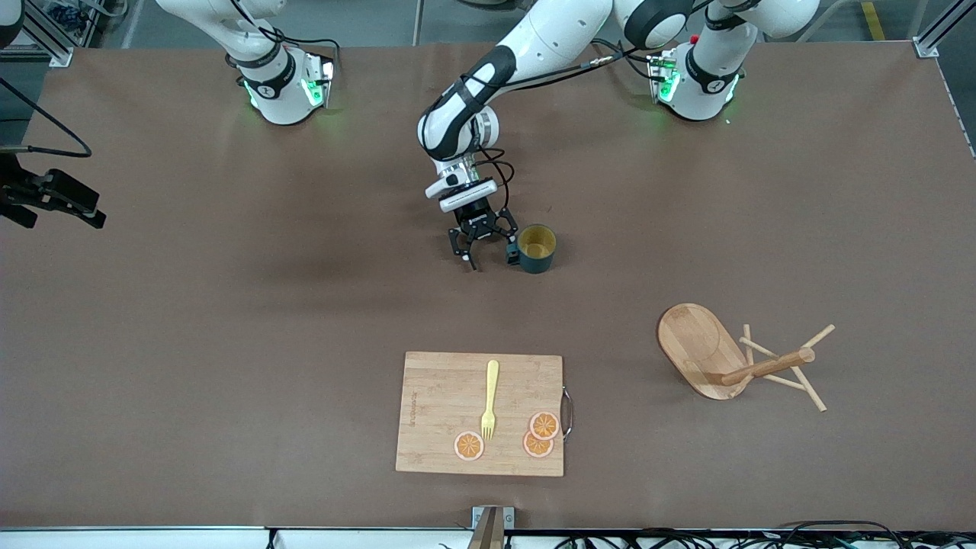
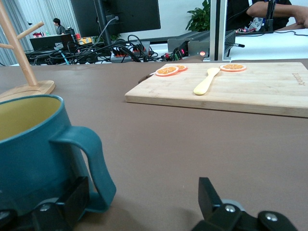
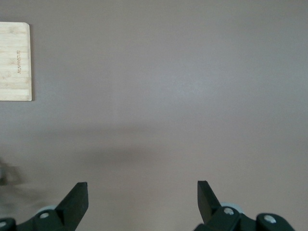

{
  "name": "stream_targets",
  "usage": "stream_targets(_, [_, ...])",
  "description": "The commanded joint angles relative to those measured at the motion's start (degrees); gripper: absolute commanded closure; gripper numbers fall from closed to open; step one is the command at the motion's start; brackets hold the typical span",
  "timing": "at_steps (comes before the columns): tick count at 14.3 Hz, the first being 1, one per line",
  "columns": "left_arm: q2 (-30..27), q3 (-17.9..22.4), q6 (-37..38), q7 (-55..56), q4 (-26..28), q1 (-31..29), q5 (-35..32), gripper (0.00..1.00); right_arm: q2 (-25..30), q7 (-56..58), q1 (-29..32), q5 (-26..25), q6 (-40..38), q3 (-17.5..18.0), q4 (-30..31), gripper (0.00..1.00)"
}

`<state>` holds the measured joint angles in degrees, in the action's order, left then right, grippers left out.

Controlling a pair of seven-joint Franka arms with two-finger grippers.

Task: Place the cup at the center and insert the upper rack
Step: 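Close the left gripper on the teal mug's handle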

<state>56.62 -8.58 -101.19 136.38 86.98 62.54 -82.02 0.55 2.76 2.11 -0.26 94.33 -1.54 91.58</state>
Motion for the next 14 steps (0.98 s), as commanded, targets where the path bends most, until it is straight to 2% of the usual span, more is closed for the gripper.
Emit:
stream_targets(1, [0.6, -0.03, -0.77, -0.94, -1.38, -0.66, -1.56, 0.01, 1.2, -0.39, -0.26, -1.23, 0.15, 0.14, 1.06, 0.0])
stream_targets(6, [0.51, -0.03, -1.91, -0.85, -1.73, -1.36, -1.56, 0.25, 1.2, -0.39, -0.26, -1.14, 0.15, 0.14, 0.97, 0.0])
stream_targets(8, [0.51, -0.03, -1.91, -0.85, -1.81, -1.36, -1.56, 0.44, 1.2, -0.39, -0.26, -1.14, 0.15, 0.14, 0.97, 0.0])
stream_targets(11, [0.51, -0.12, -2.0, -0.59, -1.99, -1.8, -1.56, 0.65, 1.2, -0.39, -0.18, -1.23, 0.15, 0.14, 0.88, 0.0])
stream_targets(14, [0.42, -0.12, -2.0, -0.32, -2.08, -1.8, -1.47, 0.78, 1.2, -0.47, 0.0, -1.23, 0.59, 0.05, 0.44, 0.0])
